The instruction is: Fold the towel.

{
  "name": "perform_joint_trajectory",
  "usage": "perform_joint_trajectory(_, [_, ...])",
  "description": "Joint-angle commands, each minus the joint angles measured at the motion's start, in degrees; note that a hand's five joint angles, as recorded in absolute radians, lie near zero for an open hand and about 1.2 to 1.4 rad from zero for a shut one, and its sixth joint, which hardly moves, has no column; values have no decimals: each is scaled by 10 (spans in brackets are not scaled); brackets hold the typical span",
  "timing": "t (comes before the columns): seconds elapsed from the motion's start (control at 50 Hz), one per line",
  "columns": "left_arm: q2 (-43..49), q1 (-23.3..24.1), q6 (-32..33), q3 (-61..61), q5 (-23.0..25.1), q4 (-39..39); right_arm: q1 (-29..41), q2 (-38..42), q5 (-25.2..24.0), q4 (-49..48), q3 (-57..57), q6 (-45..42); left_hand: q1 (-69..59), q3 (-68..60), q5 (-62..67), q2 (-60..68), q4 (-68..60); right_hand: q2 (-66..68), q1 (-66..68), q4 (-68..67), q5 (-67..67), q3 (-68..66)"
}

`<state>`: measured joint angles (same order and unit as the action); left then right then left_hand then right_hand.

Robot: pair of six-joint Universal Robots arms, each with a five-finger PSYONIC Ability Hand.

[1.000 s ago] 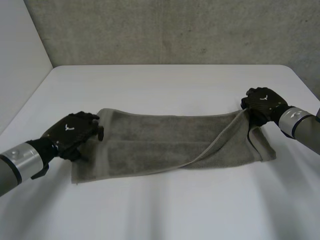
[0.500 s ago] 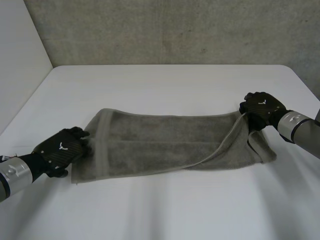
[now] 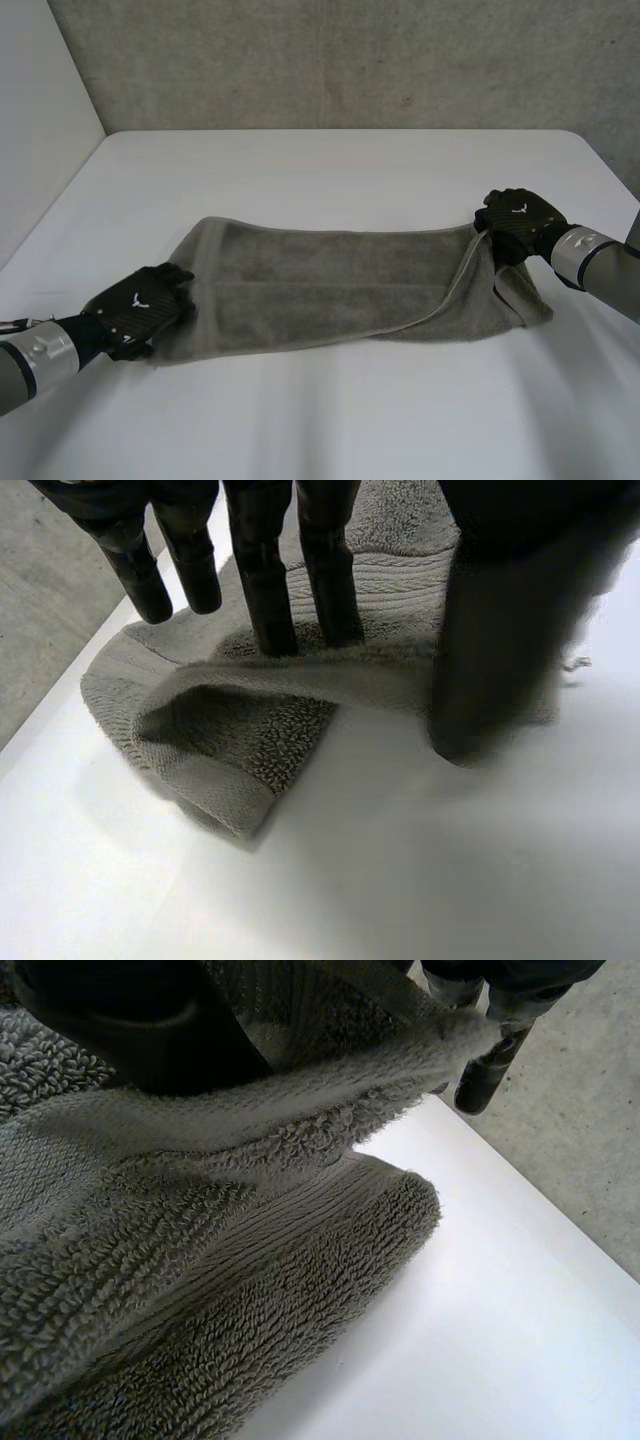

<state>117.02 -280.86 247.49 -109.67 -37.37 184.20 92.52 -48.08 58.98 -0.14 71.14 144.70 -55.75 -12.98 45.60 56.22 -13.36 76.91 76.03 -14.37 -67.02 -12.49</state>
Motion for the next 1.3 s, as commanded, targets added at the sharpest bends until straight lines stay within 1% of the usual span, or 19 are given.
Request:
perform_joint_trajectory(0.02, [-3, 8, -7, 13, -3, 4, -3, -2, 2, 1, 0, 1, -243, 30, 244, 238, 34, 31, 40, 44, -30, 25])
perform_joint_trajectory(0.2, [-7, 14, -34, 38, -1, 2, -5, -14, 3, 0, -1, 8, -243, 30, 244, 238, 34, 31, 40, 44, -30, 25])
perform_joint_trajectory(0.38, [-7, 52, -143, 88, -17, 6, -3, -21, 42, 1, -19, 36, -243, 30, 244, 238, 34, 31, 40, 44, -30, 25])
perform_joint_trajectory(0.42, [-7, 66, -172, 100, -39, 10, -3, -22, 47, 1, -28, 47, -243, 30, 244, 238, 34, 31, 40, 44, -30, 25])
perform_joint_trajectory(0.46, [-7, 91, -240, 127, -98, 29, -4, -26, 48, 1, -40, 68, -243, 30, 244, 238, 34, 31, 40, 44, -30, 25])
perform_joint_trajectory(0.48, [-7, 91, -240, 127, -98, 29, -4, -26, 48, 1, -40, 68, -243, 30, 244, 238, 34, 31, 40, 44, -30, 25])
perform_joint_trajectory(0.52, [-7, 111, -307, 154, -146, 61, -4, -26, 48, 0, -55, 81, -243, 30, 244, 238, 34, 31, 40, 44, -30, 25])
perform_joint_trajectory(0.66, [1, 140, -393, 211, -193, 92, -1, -15, 49, -3, -82, 88, -243, 30, 244, 238, 34, 31, 40, 44, -30, 25])
perform_joint_trajectory(0.84, [79, 172, -406, 293, -249, 93, 2, 29, 55, -6, -115, 88, -243, 30, 244, 238, 34, 31, 40, 44, -30, 25])
perform_joint_trajectory(1.1, [158, 178, -409, 336, -262, 93, 1, 89, 55, -7, -146, 84, -243, 30, 244, 238, 34, 31, 40, 44, -30, 25])
perform_joint_trajectory(1.12, [162, 178, -409, 338, -266, 93, 0, 91, 55, -7, -146, 83, -243, 30, 244, 238, 34, -50, -41, 44, 51, 25])
perform_joint_trajectory(1.14, [164, 178, -410, 341, -271, 94, 0, 91, 55, -7, -146, 83, -243, 30, 244, 238, 34, -51, -42, 44, 52, 25])
perform_joint_trajectory(1.16, [164, 178, -410, 341, -271, 94, 0, 93, 56, -7, -147, 83, -243, 30, 244, 238, 34, -171, -162, 44, 172, 25])
perform_joint_trajectory(1.18, [165, 178, -411, 343, -276, 94, 0, 93, 56, -7, -147, 83, -243, 30, 244, 238, 34, -172, -163, 44, 173, 25])
perform_joint_trajectory(1.2, [165, 178, -413, 344, -282, 94, 0, 94, 59, -8, -148, 83, -146, 30, 148, 141, 34, -244, -235, 44, 245, 25])
perform_joint_trajectory(1.22, [165, 178, -413, 344, -282, 94, 0, 94, 62, -11, -151, 83, -145, 30, 147, 140, 34, -304, -296, 44, 305, 25])
perform_joint_trajectory(1.24, [164, 176, -413, 346, -290, 95, 0, 94, 62, -11, -151, 83, -30, 30, 32, 26, 34, -305, -296, 44, 306, 25])
perform_joint_trajectory(1.26, [164, 176, -413, 346, -290, 95, 0, 94, 66, -13, -152, 83, -29, 30, 31, 24, 34, -380, -371, 44, 381, 25])
perform_joint_trajectory(1.3, [161, 175, -416, 345, -306, 104, 0, 92, 68, -17, -151, 84, 237, 30, -236, -242, 34, -440, -431, 44, 441, 25])
